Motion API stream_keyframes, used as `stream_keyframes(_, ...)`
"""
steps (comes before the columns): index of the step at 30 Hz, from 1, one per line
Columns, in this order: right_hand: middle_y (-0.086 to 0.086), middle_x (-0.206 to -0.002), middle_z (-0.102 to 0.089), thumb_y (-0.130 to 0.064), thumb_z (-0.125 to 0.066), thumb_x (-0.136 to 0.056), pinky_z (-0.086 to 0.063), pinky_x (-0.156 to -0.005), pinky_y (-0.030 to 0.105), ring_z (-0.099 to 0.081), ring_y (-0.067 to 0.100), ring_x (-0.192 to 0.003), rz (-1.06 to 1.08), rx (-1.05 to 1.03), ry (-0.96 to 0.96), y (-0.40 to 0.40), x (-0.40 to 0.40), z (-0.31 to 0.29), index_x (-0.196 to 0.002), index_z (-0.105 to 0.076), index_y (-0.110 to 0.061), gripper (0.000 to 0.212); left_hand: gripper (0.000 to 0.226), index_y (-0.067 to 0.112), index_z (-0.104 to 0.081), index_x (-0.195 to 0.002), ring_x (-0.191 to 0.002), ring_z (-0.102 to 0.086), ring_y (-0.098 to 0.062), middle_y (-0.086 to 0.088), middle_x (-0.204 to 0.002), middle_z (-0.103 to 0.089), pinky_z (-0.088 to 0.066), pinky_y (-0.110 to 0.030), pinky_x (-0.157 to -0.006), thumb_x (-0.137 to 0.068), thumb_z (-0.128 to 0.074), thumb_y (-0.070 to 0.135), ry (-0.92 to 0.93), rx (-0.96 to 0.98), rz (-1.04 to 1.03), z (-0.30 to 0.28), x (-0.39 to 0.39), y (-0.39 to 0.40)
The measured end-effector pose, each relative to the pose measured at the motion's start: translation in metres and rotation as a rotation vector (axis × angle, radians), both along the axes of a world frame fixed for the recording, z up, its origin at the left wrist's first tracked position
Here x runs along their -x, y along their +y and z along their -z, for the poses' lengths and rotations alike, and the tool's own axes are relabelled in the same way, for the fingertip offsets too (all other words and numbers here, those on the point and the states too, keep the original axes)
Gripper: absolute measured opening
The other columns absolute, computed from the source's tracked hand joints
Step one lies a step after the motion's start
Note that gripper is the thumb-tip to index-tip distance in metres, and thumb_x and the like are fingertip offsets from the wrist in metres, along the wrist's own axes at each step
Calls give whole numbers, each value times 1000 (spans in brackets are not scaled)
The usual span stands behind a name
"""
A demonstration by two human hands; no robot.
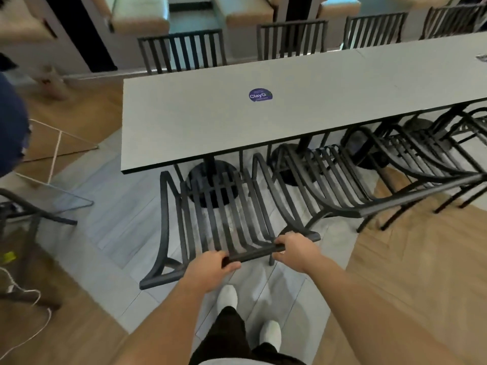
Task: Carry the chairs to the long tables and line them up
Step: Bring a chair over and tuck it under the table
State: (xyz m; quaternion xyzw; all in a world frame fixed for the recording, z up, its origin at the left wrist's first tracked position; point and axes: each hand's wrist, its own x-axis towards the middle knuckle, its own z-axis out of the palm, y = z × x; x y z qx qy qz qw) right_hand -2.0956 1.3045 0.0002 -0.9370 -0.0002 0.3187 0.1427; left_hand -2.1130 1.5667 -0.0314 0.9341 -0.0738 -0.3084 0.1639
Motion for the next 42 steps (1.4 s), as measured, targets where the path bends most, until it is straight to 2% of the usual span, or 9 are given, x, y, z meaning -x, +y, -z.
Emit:
stream_keyframes(2, 2, -132, -57, -46, -61, -95, -46, -101, 38, -50, 25, -124, -29, 14, 13, -1, -4, 5, -140, -56, -26, 49, 52, 28, -61, -123, -82, -61, -12, 6, -100, -61, -53, -31, -73, -95, -50, 70, 22, -2, 4, 1, -1, 1)
stream_keyframes(7, 1, -131, -55, -48, -64, -93, -47, -103, 38, -52, 24, -121, -97, 70, 53, 1, -13, 22, -139, -55, -29, 51, 27, 26, -63, -121, -96, -61, -15, 6, -106, -61, -54, -34, -88, -100, -57, 43, 51, -68, -15, 12, -1, 16)
stream_keyframes(12, 4, -134, -59, -46, -61, -95, -41, -107, 38, -53, 28, -125, -248, 211, 71, 3, -24, 37, -142, -51, -26, 52, 35, 26, -54, -138, -111, -62, -20, 1, -126, -60, -53, -36, -97, -103, -53, 23, 54, -206, 5, 32, 2, 40)
stream_keyframes(15, 2, -132, -60, -42, -61, -95, -44, -104, 37, -56, 26, -120, -256, 211, 76, 9, -30, 47, -134, -56, -27, 43, 45, 28, -49, -141, -110, -65, -25, -4, -124, -63, -55, -38, -94, -101, -47, 8, 114, -315, 41, 38, 0, 53)
stream_keyframes(18, 1, -130, -62, -29, -56, -98, -46, -101, 36, -60, 26, -117, -260, 240, 63, 16, -35, 57, -127, -58, -25, 30, 56, 33, -46, -141, -106, -65, -28, -5, -119, -63, -55, -40, -91, -96, -46, 0, 161, -318, 52, 41, -4, 57)
stream_keyframes(23, 1, -129, -65, -15, -48, -99, -46, -103, 37, -62, 26, -119, -321, 349, 31, 24, -45, 61, -130, -58, -22, 34, 65, 35, -39, -146, -105, -67, -27, -3, -117, -67, -56, -43, -91, -94, -46, -3, 92, -327, 54, 44, -11, 62)
stream_keyframes(29, 0, -124, -67, -16, -50, -97, -48, -103, 41, -65, 25, -113, -326, 349, 4, 32, -72, 67, -126, -61, -25, 33, 52, 27, -49, -142, -107, -68, -28, -6, -120, -67, -58, -43, -93, -96, -54, 2, 72, -338, 58, 48, -41, 68)
stream_keyframes(33, -1, -120, -67, -20, -53, -99, -43, -104, 39, -65, 23, -110, -333, 359, -32, 39, -94, 66, -124, -61, -25, 27, 47, 22, -52, -139, -107, -67, -27, -6, -119, -67, -57, -40, -94, -97, -52, 3, 47, -354, 68, 50, -66, 73)
stream_keyframes(42, -2, -114, -66, -21, -53, -98, -45, -96, 37, -64, 23, -104, -301, 370, -45, 50, -148, 66, -123, -63, -28, 28, 37, 21, -56, -132, -104, -67, -26, -5, -116, -68, -56, -37, -88, -100, -50, 6, -18, -370, 68, 48, -121, 82)
